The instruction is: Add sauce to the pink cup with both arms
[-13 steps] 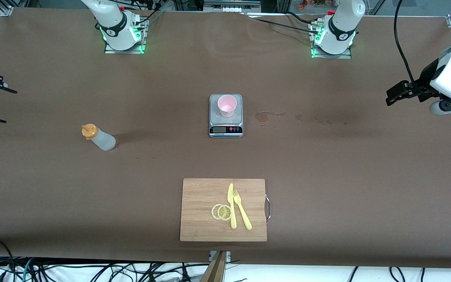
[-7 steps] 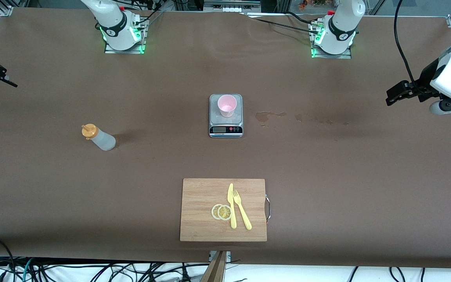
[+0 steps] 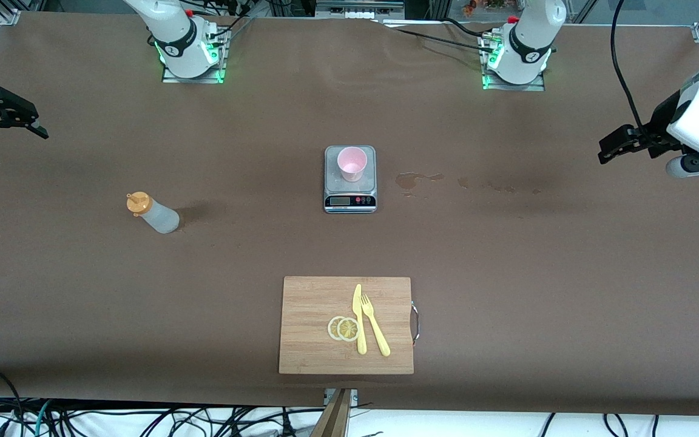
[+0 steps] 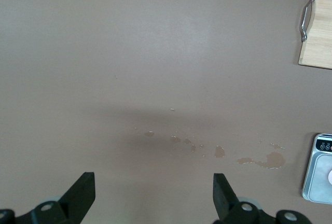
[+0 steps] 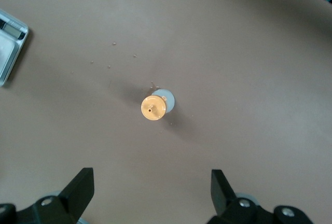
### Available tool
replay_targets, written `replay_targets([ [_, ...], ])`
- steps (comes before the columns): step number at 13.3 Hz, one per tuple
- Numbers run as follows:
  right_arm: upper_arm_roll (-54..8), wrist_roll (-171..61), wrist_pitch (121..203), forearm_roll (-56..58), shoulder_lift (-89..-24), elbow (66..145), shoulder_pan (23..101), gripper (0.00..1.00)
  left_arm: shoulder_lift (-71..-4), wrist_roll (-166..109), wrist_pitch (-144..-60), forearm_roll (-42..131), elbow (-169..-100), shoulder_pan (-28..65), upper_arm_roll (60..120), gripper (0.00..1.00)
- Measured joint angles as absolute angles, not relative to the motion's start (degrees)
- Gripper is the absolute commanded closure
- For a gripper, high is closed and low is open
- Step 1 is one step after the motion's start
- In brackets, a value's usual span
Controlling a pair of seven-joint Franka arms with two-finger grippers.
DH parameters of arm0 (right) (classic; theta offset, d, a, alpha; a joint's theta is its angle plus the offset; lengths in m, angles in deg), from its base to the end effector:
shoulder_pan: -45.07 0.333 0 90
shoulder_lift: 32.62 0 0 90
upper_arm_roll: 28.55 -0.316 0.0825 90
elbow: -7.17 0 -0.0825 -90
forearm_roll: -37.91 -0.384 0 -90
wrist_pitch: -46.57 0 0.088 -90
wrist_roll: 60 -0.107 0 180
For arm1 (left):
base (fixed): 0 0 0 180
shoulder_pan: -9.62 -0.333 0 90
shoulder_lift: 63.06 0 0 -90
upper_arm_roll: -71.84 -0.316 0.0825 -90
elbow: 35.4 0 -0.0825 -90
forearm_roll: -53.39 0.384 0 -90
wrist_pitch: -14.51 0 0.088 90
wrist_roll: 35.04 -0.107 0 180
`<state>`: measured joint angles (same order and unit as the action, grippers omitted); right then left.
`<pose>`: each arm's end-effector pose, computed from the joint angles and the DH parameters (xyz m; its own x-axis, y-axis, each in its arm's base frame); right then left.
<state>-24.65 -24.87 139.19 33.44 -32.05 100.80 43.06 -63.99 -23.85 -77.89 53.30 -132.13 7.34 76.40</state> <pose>0.5523 -0.0493 0.6043 0.8746 0.4833 0.0388 0.4848 -0.8719 -0.0687 0.5488 -0.0223 0.5815 0.9862 0.1551 -0.0583 0.1547 -0.9879 -0.0113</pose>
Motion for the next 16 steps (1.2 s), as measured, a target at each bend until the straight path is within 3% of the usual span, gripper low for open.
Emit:
replay_targets([
  [7, -24.7, -40.82, 137.61, 37.87, -29.01, 101.05, 46.82, 0.0, -63.99, -23.85, -77.89, 53.3, -132.13, 7.35, 76.44, 0.0],
  [16, -24.77, -41.93, 134.97, 38.43, -28.43, 101.0, 46.92, 0.0, -63.92, -23.86, -77.89, 53.29, -132.13, 7.62, 76.6, 0.0],
])
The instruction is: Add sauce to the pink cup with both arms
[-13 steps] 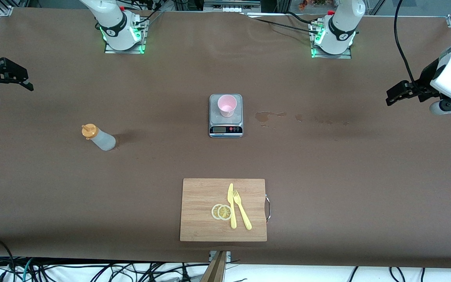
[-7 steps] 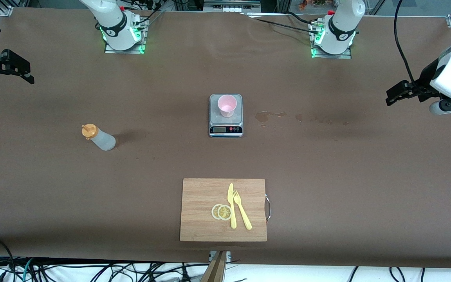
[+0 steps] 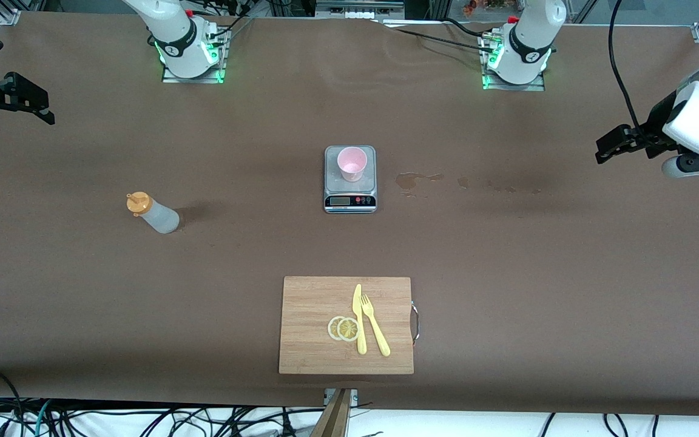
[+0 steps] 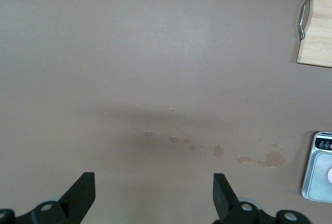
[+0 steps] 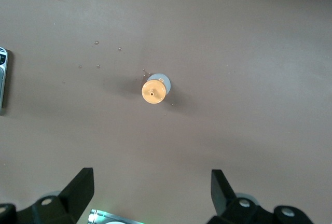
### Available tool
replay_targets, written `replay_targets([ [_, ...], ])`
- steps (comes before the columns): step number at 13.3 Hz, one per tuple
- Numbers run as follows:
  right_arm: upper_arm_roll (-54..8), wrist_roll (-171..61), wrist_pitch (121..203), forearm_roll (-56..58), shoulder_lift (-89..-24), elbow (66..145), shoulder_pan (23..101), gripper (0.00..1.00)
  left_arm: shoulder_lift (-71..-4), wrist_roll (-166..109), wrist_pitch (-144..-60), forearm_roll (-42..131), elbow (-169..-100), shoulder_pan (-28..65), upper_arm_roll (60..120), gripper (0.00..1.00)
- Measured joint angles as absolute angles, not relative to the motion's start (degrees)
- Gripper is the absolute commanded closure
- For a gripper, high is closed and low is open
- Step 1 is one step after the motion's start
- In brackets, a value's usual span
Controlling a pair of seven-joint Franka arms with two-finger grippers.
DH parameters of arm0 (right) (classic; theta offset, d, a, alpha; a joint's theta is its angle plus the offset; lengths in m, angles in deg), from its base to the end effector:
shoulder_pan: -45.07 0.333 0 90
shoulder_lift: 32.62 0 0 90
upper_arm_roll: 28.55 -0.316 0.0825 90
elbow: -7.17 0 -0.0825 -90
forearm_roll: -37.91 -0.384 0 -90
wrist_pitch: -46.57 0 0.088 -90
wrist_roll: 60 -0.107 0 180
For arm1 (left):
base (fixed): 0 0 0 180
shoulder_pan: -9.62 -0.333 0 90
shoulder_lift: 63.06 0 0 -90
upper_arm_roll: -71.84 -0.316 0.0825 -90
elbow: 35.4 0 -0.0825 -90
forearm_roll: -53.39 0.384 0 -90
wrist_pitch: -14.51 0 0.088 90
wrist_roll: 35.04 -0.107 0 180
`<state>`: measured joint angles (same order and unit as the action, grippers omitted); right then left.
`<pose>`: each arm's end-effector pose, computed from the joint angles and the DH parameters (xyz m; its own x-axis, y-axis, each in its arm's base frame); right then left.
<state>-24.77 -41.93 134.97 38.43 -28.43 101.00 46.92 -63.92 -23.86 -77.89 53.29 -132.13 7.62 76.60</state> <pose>0.5280 -0.0201 0.6301 0.9603 0.2780 -0.0220 0.2780 -0.9606 -0.0027 0.5489 -0.0269 0.5808 0.9874 0.1467 -0.0595 0.1463 -0.9892 -0.0113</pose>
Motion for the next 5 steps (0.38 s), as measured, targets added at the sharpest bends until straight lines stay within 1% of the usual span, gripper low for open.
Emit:
replay_targets([
  [5, -24.77, -42.29, 134.95, 38.68, -28.43, 100.77, 46.92, 0.0, -63.92, -23.86, -77.89, 53.29, -132.13, 7.63, 76.61, 0.0],
])
